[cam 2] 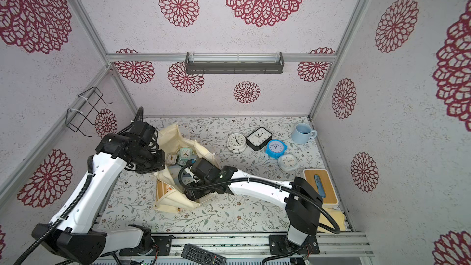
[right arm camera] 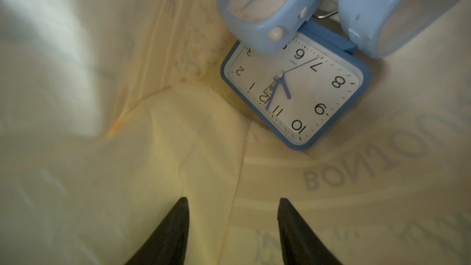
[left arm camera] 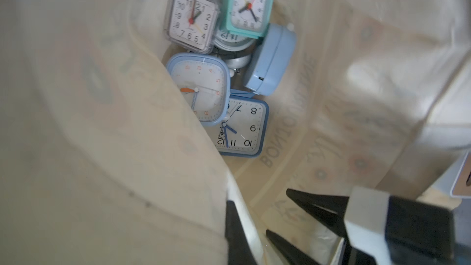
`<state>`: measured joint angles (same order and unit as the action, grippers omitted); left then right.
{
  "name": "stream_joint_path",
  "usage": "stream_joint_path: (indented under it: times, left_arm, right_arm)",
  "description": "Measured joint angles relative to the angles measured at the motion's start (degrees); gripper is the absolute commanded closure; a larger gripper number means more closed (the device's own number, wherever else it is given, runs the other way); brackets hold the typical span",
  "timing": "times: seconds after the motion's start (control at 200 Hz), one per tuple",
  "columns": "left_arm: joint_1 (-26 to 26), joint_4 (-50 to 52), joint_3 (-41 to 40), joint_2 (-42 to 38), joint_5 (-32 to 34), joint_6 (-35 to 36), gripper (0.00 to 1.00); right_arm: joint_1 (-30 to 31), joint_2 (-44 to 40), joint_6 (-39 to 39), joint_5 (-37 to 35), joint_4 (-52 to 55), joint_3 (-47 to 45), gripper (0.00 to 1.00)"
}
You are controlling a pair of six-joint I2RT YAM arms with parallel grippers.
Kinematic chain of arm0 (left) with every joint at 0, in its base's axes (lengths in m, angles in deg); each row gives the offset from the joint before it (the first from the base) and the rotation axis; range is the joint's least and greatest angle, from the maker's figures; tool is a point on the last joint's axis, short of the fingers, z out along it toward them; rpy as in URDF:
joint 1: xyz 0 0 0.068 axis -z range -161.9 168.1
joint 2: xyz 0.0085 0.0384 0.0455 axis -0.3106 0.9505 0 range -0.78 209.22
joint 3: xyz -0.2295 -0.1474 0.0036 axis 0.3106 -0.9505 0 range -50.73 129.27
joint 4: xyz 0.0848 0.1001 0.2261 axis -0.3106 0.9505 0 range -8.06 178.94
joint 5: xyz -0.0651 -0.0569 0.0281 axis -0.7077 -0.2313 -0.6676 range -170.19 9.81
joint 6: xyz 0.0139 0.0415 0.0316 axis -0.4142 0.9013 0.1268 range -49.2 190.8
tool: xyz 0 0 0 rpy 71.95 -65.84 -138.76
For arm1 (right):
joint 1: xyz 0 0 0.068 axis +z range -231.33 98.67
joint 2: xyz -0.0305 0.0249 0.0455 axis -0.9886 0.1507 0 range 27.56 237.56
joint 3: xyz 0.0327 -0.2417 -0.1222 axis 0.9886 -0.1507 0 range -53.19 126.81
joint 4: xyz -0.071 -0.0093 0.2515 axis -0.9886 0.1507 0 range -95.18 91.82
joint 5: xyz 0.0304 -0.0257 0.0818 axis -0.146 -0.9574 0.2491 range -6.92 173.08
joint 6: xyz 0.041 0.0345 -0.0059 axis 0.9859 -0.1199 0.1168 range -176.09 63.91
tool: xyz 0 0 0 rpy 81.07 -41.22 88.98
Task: Take the alarm clock out of the canvas bag
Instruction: Adjust the canvas bag at the center of the board.
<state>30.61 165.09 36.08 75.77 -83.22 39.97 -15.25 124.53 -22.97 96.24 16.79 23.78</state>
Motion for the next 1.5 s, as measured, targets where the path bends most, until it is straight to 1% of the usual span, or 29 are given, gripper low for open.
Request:
stream_joint_path:
  times: [0.05, 0.135, 0.21, 0.315, 0.365, 0.42, 0.49, 0.665, 0.745, 0.821, 0.936, 1.156, 1.216, 1.256, 1.381, 1.466, 1.501]
  left_arm:
    - [-1.38, 0.37, 2.1, 1.86, -0.07, -0.9, 1.0]
    - [-2.19, 0.28, 5.44, 4.7, -0.61, -2.27, 0.99]
    - [-2.16, 0.15, 7.91, 6.8, -1.66, -3.74, 0.85]
    - [-2.1, -1.25, 9.33, 7.54, -2.78, -5.95, 0.53]
    - [-2.1, -1.18, 9.7, 7.28, -2.91, -6.54, 0.43]
    - [-2.12, -0.76, 10.1, 6.84, -2.84, -7.37, 0.34]
    - [-2.12, 1.14, 11.54, 6.23, -2.67, -8.17, 0.28]
    - [-2.1, 6.86, 17.64, 3.5, -2.47, -10.43, 0.22]
    - [-2.12, 7.82, 18.23, 1.42, -3.63, -11.72, 0.19]
    - [-2.05, 8.48, 16.76, -1.01, -6.08, -13.62, 0.19]
    - [-1.03, 9.73, 11.63, -3.96, -9.49, -17.07, 0.19]
    - [1.55, 10.34, 4.46, -3.85, -11.93, -21.14, 0.19]
    - [1.84, 10.45, 2.67, -3.85, -12.17, -21.77, 0.22]
    - [1.95, 10.47, 1.25, -3.89, -12.39, -22.43, 0.27]
    - [2.25, 10.19, -4.61, -4.68, -12.79, -24.13, 0.61]
    - [3.96, 9.16, -9.27, -6.38, -12.76, -25.99, 0.81]
    - [5.16, 8.7, -11.08, -7.37, -12.7, -26.88, 0.87]
  right_arm:
    - [0.52, 2.16, 0.11, -0.37, 0.46, 2.14, 0.37]
    - [0.96, 7.02, 0.07, -0.94, 2.25, 6.43, 0.35]
    - [0.98, 11.32, -0.07, -1.49, 3.8, 9.22, 0.33]
    - [0.85, 14.82, -0.07, -2.97, 5.57, 10.71, 0.31]
    - [0.52, 15.08, 0.04, -3.87, 6.01, 10.64, 0.3]
    - [0.2, 14.97, 0.44, -4.44, 6.08, 10.67, 0.3]
    - [-0.42, 14.51, 1.14, -5.07, 5.46, 10.47, 0.3]
    - [-2.36, 12.63, 2.89, -6.62, 2.89, 9.4, 0.29]
    - [-2.69, 11.69, 3.06, -7.48, 1.81, 9.4, 0.29]
    - [-2.73, 10.99, 3.21, -8.28, 0.72, 9.4, 0.29]
    - [-2.78, 10.27, 3.76, -9.73, -1.07, 9.35, 0.29]
    - [-3.78, 9.31, 4.46, -11.34, -3.39, 8.74, 0.29]
    - [-4.09, 9.31, 4.44, -11.5, -3.74, 8.74, 0.29]
    - [-4.26, 9.31, 4.44, -11.58, -3.93, 8.74, 0.29]
    - [-4.7, 9.31, 4.74, -12.2, -4.15, 8.7, 0.29]
    - [-5.01, 9.31, 6.08, -13.05, -4.68, 8.15, 0.29]
    - [-5.25, 9.29, 6.99, -13.2, -5.29, 7.56, 0.29]
